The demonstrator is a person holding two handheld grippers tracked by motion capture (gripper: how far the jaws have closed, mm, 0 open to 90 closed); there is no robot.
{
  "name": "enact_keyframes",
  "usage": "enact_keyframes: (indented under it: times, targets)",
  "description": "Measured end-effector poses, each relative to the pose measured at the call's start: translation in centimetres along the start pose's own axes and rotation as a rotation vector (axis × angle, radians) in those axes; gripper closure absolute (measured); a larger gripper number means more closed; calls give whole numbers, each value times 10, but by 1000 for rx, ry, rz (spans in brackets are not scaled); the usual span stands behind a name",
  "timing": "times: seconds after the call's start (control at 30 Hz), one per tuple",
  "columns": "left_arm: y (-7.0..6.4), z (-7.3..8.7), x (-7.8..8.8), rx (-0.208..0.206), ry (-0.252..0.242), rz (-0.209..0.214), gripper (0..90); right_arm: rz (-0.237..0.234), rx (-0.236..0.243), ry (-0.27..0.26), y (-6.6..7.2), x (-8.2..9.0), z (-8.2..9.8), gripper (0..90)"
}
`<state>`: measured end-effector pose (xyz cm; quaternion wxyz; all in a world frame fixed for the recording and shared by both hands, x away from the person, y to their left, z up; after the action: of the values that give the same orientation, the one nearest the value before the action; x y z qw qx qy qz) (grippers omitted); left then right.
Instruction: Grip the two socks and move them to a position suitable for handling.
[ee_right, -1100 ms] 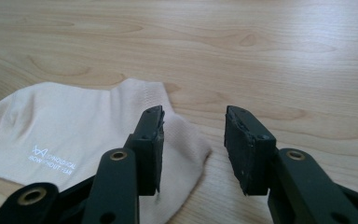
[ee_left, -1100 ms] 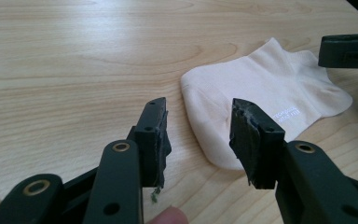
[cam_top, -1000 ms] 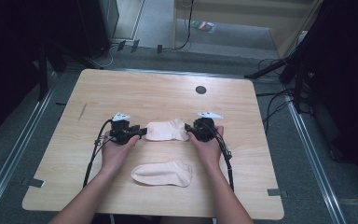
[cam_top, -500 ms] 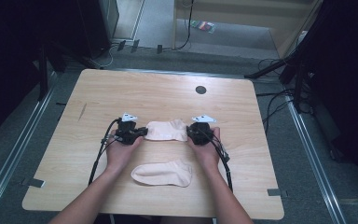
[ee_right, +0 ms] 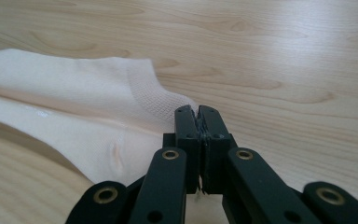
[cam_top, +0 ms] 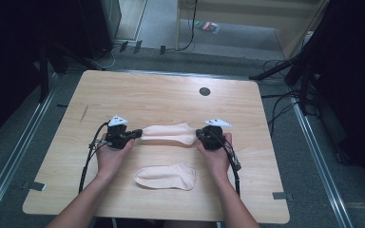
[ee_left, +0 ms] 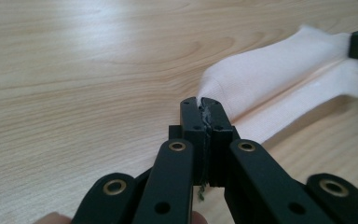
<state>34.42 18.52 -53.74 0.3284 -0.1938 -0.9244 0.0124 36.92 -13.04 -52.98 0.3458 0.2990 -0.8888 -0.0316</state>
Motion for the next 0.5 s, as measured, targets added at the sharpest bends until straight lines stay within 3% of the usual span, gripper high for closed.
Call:
enact_keyframes:
  times: [0.07, 0.3, 0.4, 0.43, 0.5]
  targets:
    - [-4, -1, 8, -7, -19, 13, 900, -37, -23, -6, 4, 4, -1, 883]
    - [-5, -3, 31, 14, -53, 58, 900, -119, -34, -53, 17, 23, -5, 882]
    - [-5, -2, 40, 14, -71, 69, 900, -127, -2, -60, 24, 33, -5, 882]
    - [-3, -1, 46, 7, -87, 75, 900, -104, 25, -62, 28, 39, -5, 882]
    - [-2, 0, 48, 7, -86, 82, 900, -105, 28, -67, 28, 42, -4, 882]
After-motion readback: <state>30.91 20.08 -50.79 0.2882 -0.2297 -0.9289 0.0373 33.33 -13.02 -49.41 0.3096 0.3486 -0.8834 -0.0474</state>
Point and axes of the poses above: each handheld gripper's, and its own axes: x roughly backward along the jaws, z roughly out of its underside, y roughly to its left, the point moved 1 cm from there along -x, roughly forward along the jaws, and after that the axes turned 10 degrees about -z, right-handed, at the moved point
